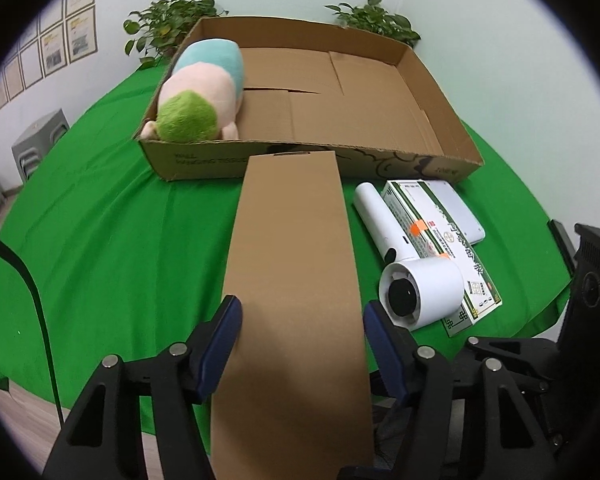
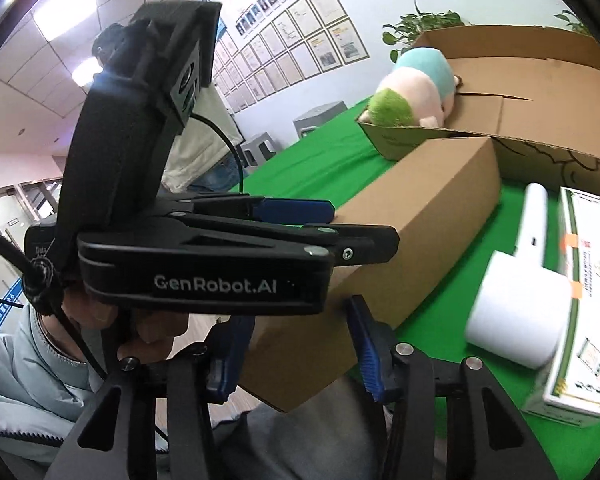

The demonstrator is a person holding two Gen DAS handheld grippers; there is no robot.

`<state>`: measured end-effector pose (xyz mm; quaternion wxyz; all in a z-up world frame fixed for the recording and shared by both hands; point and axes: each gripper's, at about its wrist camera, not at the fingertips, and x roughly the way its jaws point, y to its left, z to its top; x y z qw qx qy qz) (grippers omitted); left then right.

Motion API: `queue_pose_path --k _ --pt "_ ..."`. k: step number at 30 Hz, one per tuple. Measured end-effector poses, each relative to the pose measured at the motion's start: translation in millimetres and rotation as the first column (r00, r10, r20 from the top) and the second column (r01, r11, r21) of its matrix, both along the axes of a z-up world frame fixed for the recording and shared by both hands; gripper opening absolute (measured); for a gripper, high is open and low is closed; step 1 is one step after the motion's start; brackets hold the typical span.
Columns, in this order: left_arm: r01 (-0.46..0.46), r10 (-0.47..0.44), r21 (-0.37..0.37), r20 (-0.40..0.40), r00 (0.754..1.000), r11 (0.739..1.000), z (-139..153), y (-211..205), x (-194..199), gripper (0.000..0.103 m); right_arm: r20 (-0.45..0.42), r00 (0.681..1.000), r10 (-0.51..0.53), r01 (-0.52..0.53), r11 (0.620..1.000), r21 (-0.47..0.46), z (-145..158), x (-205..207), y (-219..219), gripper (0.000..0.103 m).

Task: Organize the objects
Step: 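Grasp the long brown cardboard box with the left gripper while the right gripper grips it too, then lift the brown box upright with both grippers and carry it toward the tray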

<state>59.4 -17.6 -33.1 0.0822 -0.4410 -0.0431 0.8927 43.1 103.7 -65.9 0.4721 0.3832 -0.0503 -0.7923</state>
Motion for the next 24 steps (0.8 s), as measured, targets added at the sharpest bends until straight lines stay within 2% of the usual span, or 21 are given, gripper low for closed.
queue_pose_path --k 4,7,9,10,12,15,17,19,22,24 --pt "0.005 -0.005 0.014 0.004 1.0 1.0 1 -5 2 0.062 0.063 0.998 -0.003 0.004 1.0 -0.016 -8 -5 2 0.049" --pt "-0.018 0.018 -0.001 0.01 1.0 1.0 2 -12 5 0.062 0.082 0.996 -0.035 0.033 0.999 0.027 -16 -8 2 0.059" --pt "-0.029 0.03 -0.005 0.017 0.999 1.0 1 -20 6 0.064 0.132 0.99 -0.041 0.04 0.999 0.012 -23 -10 5 0.071" --pt "-0.036 0.036 -0.006 0.024 0.999 0.999 -1 -24 7 0.069 0.158 0.987 -0.037 0.038 0.999 -0.001 -25 -12 6 0.074" --pt "-0.054 0.054 -0.008 0.057 0.997 0.999 -9 -31 5 0.07 0.197 0.98 -0.034 0.037 0.999 -0.012 -30 -15 5 0.078" --pt "-0.038 0.031 0.094 0.078 0.997 0.995 -17 -39 6 0.072 0.2 0.979 -0.034 0.032 0.999 0.012 -33 -16 -1 0.078" --pt "-0.014 0.003 0.136 0.079 0.997 0.991 -20 -37 6 0.071 0.22 0.975 -0.019 0.018 1.0 0.006 -36 -17 -7 0.077" --pt "0.009 -0.026 0.197 0.087 0.996 0.98 -24 -36 5 0.067 0.219 0.975 -0.03 0.029 1.0 0.008 -37 -26 -14 0.077" --pt "-0.003 -0.016 0.221 0.083 0.996 0.975 -26 -37 5 0.066 0.24 0.969 -0.052 0.054 0.999 -0.003 -39 -29 -13 0.073" --pt "-0.006 -0.012 0.236 0.078 0.997 0.972 -26 -40 7 0.063 0.23 0.971 -0.068 0.071 0.997 -0.006 -37 -28 -11 0.067"
